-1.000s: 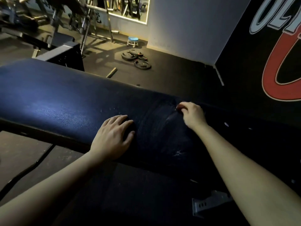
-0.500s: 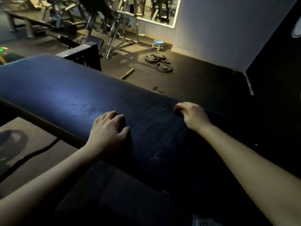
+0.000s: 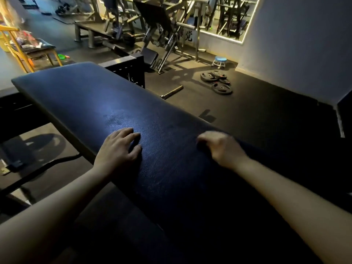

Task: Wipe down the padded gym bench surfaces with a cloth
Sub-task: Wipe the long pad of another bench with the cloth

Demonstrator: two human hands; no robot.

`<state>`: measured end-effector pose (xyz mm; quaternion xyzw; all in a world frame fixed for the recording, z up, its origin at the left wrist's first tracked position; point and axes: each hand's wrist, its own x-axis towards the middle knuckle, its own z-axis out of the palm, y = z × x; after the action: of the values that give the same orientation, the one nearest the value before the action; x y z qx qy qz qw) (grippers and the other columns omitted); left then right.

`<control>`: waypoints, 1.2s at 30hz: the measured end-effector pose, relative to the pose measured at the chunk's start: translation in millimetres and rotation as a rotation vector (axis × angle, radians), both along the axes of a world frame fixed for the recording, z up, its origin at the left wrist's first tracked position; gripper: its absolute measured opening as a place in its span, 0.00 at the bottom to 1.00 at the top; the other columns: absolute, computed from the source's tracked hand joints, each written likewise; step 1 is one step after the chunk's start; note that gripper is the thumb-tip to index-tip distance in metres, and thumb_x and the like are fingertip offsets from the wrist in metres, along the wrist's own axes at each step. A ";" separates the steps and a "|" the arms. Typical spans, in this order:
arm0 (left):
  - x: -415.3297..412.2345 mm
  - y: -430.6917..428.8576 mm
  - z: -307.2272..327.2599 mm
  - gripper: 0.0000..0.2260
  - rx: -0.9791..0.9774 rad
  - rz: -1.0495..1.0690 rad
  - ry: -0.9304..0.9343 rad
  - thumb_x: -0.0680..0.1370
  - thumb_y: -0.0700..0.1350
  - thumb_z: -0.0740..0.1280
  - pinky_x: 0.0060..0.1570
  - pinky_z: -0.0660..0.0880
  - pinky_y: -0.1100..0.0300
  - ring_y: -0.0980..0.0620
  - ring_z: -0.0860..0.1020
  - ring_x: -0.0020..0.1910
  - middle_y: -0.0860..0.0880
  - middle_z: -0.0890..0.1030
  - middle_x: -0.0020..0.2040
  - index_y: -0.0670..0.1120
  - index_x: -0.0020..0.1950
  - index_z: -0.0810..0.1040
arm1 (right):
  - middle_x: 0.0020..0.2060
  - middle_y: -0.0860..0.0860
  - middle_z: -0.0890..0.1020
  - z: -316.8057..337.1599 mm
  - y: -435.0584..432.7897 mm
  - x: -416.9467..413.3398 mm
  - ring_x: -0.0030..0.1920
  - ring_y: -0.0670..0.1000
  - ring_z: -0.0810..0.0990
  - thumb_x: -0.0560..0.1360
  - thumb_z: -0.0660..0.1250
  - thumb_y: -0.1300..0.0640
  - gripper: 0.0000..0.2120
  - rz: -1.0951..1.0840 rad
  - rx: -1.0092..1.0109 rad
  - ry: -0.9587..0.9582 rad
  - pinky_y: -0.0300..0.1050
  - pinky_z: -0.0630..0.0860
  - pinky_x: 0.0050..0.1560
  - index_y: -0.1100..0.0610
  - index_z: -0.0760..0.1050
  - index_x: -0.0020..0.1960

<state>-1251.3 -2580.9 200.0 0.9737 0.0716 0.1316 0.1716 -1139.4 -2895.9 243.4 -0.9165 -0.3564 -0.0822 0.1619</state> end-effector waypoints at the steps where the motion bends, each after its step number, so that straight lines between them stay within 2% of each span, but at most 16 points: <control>1: 0.4 0.5 -0.8 0.30 0.009 0.001 0.000 0.73 0.64 0.55 0.72 0.66 0.46 0.43 0.73 0.71 0.46 0.78 0.70 0.49 0.66 0.81 | 0.62 0.54 0.83 2.5 -2.3 25.2 0.61 0.59 0.81 0.79 0.63 0.63 0.17 -0.165 0.014 0.063 0.52 0.76 0.65 0.51 0.81 0.64; 3: 1.0 1.1 -2.0 0.30 0.019 0.010 0.000 0.74 0.64 0.55 0.72 0.66 0.46 0.43 0.72 0.72 0.47 0.78 0.70 0.50 0.67 0.81 | 0.62 0.55 0.83 -0.6 17.9 46.4 0.62 0.59 0.80 0.80 0.64 0.61 0.16 -0.345 0.113 0.163 0.51 0.76 0.63 0.51 0.80 0.65; 5: 1.4 1.2 -1.4 0.30 0.014 0.011 -0.004 0.74 0.64 0.55 0.72 0.66 0.46 0.43 0.72 0.72 0.47 0.77 0.70 0.50 0.67 0.81 | 0.59 0.56 0.84 -3.4 63.4 23.0 0.60 0.59 0.81 0.77 0.64 0.64 0.16 -0.280 0.177 0.168 0.49 0.76 0.63 0.55 0.82 0.62; 8: 0.4 1.9 -1.9 0.30 0.007 -0.001 -0.013 0.74 0.64 0.55 0.72 0.66 0.46 0.43 0.72 0.71 0.46 0.77 0.70 0.50 0.67 0.81 | 0.54 0.56 0.84 -2.9 103.4 -74.6 0.55 0.58 0.82 0.73 0.65 0.68 0.16 0.230 0.124 0.166 0.51 0.78 0.57 0.57 0.82 0.57; 11: 0.6 3.6 -4.3 0.30 0.010 -0.003 -0.011 0.74 0.64 0.56 0.72 0.66 0.46 0.43 0.72 0.72 0.47 0.77 0.71 0.50 0.68 0.80 | 0.63 0.57 0.82 -0.8 61.4 -108.9 0.61 0.56 0.81 0.74 0.66 0.69 0.20 0.569 -0.007 0.151 0.47 0.75 0.64 0.57 0.81 0.63; 13: 0.9 4.5 -4.8 0.31 0.006 -0.001 -0.012 0.74 0.65 0.55 0.73 0.65 0.47 0.44 0.71 0.72 0.48 0.77 0.71 0.51 0.69 0.80 | 0.64 0.57 0.81 -0.8 21.7 -69.1 0.64 0.55 0.80 0.74 0.64 0.69 0.21 0.415 -0.036 0.072 0.45 0.73 0.69 0.57 0.81 0.64; 17: 1.2 4.6 -3.5 0.31 0.000 -0.002 -0.027 0.74 0.64 0.56 0.72 0.65 0.47 0.45 0.72 0.71 0.48 0.77 0.70 0.50 0.69 0.80 | 0.61 0.55 0.83 7.3 -21.3 31.5 0.63 0.58 0.80 0.80 0.63 0.65 0.16 -0.365 0.108 0.142 0.48 0.73 0.67 0.56 0.81 0.64; 18: 1.2 4.1 -3.7 0.30 -0.001 0.000 -0.026 0.74 0.64 0.56 0.72 0.65 0.47 0.45 0.72 0.71 0.48 0.77 0.70 0.50 0.69 0.80 | 0.62 0.56 0.83 5.2 -13.0 36.3 0.63 0.58 0.80 0.80 0.63 0.64 0.16 -0.469 0.141 0.174 0.47 0.72 0.67 0.57 0.80 0.65; 20: 1.2 4.8 -3.9 0.30 -0.002 0.010 -0.020 0.74 0.65 0.56 0.72 0.65 0.47 0.46 0.72 0.71 0.49 0.77 0.70 0.51 0.69 0.80 | 0.59 0.58 0.84 0.6 24.8 12.0 0.61 0.59 0.81 0.78 0.64 0.67 0.16 -0.369 0.172 0.174 0.46 0.73 0.66 0.59 0.81 0.63; 22: 0.8 4.2 -2.9 0.30 0.000 0.006 -0.018 0.74 0.65 0.56 0.72 0.65 0.47 0.45 0.71 0.72 0.48 0.77 0.70 0.51 0.68 0.80 | 0.56 0.57 0.85 -2.6 59.0 -50.2 0.58 0.57 0.83 0.74 0.64 0.68 0.16 -0.025 0.151 0.151 0.47 0.76 0.63 0.59 0.83 0.58; 24: 0.7 4.5 -1.0 0.31 0.003 -0.003 -0.002 0.74 0.65 0.55 0.71 0.66 0.46 0.44 0.72 0.71 0.47 0.78 0.70 0.50 0.67 0.81 | 0.60 0.57 0.83 -3.1 61.8 -107.9 0.60 0.56 0.81 0.75 0.63 0.65 0.16 0.329 0.070 0.135 0.47 0.76 0.65 0.58 0.82 0.60; 26: 1.2 4.5 1.3 0.32 0.020 -0.007 0.027 0.73 0.65 0.53 0.71 0.67 0.45 0.42 0.72 0.71 0.46 0.77 0.70 0.50 0.67 0.80 | 0.66 0.57 0.80 1.8 31.0 -115.0 0.65 0.54 0.79 0.77 0.62 0.65 0.18 0.476 -0.010 0.138 0.46 0.74 0.69 0.57 0.81 0.64; 29: -1.5 -2.9 9.4 0.35 0.045 0.004 0.057 0.72 0.66 0.50 0.69 0.68 0.44 0.40 0.73 0.70 0.43 0.78 0.68 0.48 0.66 0.81 | 0.64 0.54 0.82 4.5 -34.2 -51.6 0.65 0.54 0.80 0.76 0.64 0.70 0.21 0.112 -0.020 0.075 0.52 0.75 0.69 0.54 0.81 0.64; 32: -11.6 -25.2 15.3 0.35 0.029 0.007 0.042 0.71 0.66 0.51 0.67 0.69 0.44 0.38 0.76 0.66 0.41 0.80 0.64 0.45 0.63 0.83 | 0.62 0.53 0.83 9.7 -63.9 5.8 0.63 0.56 0.81 0.81 0.64 0.62 0.15 -0.422 0.080 0.150 0.51 0.75 0.67 0.53 0.80 0.65; 34: -19.4 -44.1 11.5 0.34 0.046 -0.036 0.058 0.72 0.67 0.52 0.68 0.68 0.44 0.39 0.75 0.67 0.43 0.79 0.66 0.47 0.65 0.81 | 0.60 0.55 0.84 2.8 -39.2 -4.0 0.61 0.58 0.81 0.80 0.64 0.63 0.15 -0.455 0.127 0.149 0.49 0.74 0.66 0.56 0.81 0.64; 36: -24.5 -58.6 3.7 0.32 0.059 -0.065 0.066 0.73 0.67 0.53 0.68 0.67 0.45 0.41 0.75 0.67 0.45 0.79 0.66 0.49 0.65 0.81 | 0.55 0.56 0.85 -3.2 -0.6 -50.1 0.57 0.58 0.83 0.76 0.64 0.67 0.16 -0.246 0.192 0.114 0.47 0.75 0.63 0.58 0.83 0.59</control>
<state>-1275.8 -2639.5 203.7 0.9840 0.0415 0.0956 0.1443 -1189.5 -2896.6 240.2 -0.9367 -0.2222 -0.0829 0.2575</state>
